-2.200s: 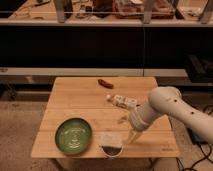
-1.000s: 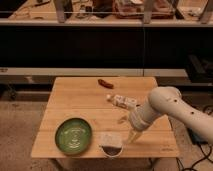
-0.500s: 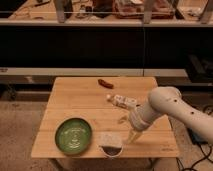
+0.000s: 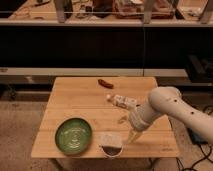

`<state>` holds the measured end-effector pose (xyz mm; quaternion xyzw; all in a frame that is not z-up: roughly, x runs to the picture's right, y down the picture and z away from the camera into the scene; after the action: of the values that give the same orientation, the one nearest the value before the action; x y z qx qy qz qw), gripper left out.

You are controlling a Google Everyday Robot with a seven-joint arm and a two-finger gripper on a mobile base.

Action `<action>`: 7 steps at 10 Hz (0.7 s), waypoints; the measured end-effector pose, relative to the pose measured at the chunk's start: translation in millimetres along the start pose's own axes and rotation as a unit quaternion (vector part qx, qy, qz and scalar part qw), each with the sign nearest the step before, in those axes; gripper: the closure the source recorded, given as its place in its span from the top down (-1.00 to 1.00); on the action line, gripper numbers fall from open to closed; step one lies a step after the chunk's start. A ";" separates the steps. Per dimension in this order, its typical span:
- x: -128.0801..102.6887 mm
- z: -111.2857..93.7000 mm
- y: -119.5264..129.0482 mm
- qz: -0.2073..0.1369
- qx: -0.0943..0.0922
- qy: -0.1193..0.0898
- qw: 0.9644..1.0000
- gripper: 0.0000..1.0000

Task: Pick up the ceramic bowl

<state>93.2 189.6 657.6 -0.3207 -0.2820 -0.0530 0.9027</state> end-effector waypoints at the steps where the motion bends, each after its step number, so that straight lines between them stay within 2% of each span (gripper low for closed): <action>1: 2.0 -1.1 -1.9 -0.005 0.003 0.006 1.000 0.22; 3: 3.6 -6.6 -25.7 -0.056 0.022 0.026 0.998 0.22; 4: 0.6 -10.1 -40.6 -0.092 0.033 0.036 0.995 0.22; 5: -11.3 -15.2 -63.3 -0.153 0.048 0.044 0.986 0.22; 6: -28.7 -18.9 -82.3 -0.213 0.058 0.038 0.975 0.22; 7: -42.3 -21.5 -91.6 -0.250 0.059 0.026 0.966 0.22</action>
<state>42.8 100.6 671.2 -0.1846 -0.3322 -0.2689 0.8850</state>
